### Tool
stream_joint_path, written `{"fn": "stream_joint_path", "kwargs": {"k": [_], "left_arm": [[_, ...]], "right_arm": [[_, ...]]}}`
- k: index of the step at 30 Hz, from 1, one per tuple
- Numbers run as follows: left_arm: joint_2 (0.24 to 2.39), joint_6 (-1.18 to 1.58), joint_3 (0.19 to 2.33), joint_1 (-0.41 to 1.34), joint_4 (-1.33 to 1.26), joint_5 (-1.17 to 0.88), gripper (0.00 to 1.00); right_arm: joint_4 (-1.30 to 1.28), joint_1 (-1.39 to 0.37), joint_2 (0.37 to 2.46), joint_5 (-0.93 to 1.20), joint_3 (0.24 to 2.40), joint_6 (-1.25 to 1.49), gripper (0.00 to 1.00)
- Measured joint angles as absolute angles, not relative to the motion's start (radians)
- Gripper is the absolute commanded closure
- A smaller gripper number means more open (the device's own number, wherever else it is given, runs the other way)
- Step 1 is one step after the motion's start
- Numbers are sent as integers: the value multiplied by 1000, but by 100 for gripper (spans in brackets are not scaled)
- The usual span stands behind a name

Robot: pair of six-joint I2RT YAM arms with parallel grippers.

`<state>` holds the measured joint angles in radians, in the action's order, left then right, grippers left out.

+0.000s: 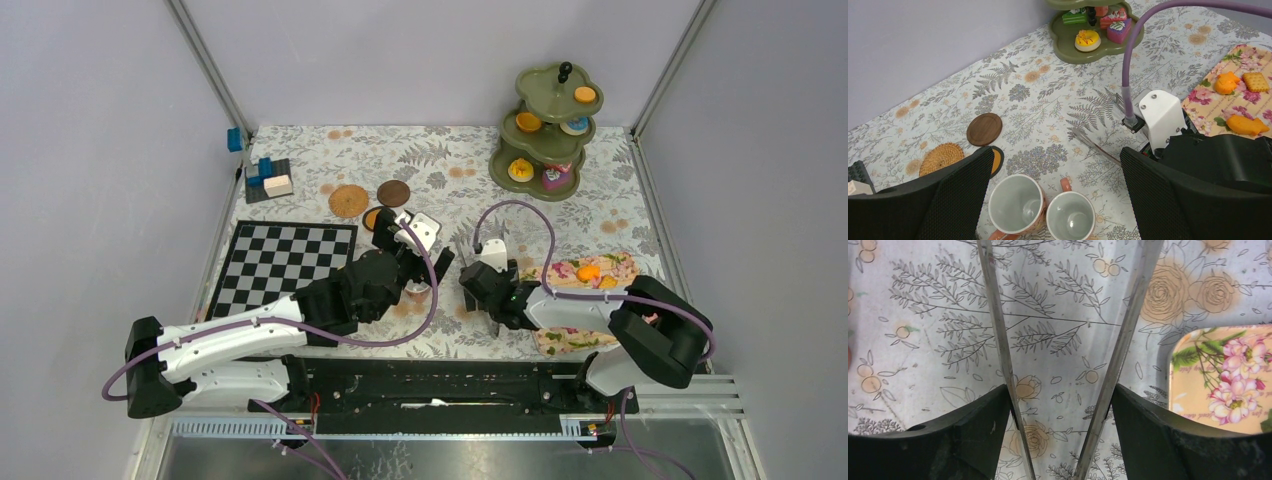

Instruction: Serve the afternoon tea

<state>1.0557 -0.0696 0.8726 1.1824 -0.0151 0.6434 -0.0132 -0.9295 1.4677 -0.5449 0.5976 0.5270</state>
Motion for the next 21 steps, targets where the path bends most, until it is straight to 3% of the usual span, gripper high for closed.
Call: {"fn": "stream_joint_path", "kwargs": {"k": [6, 12, 21], "left_arm": [[1056, -70, 873, 1182, -15, 644, 1], [1056, -70, 873, 1182, -15, 643, 1], [1056, -69, 873, 1182, -15, 643, 1]], "right_arm": [[-19, -929, 1440, -567, 578, 529, 33], [-99, -929, 1287, -568, 575, 531, 36], [-493, -926, 1122, -582, 775, 603, 39]]}}
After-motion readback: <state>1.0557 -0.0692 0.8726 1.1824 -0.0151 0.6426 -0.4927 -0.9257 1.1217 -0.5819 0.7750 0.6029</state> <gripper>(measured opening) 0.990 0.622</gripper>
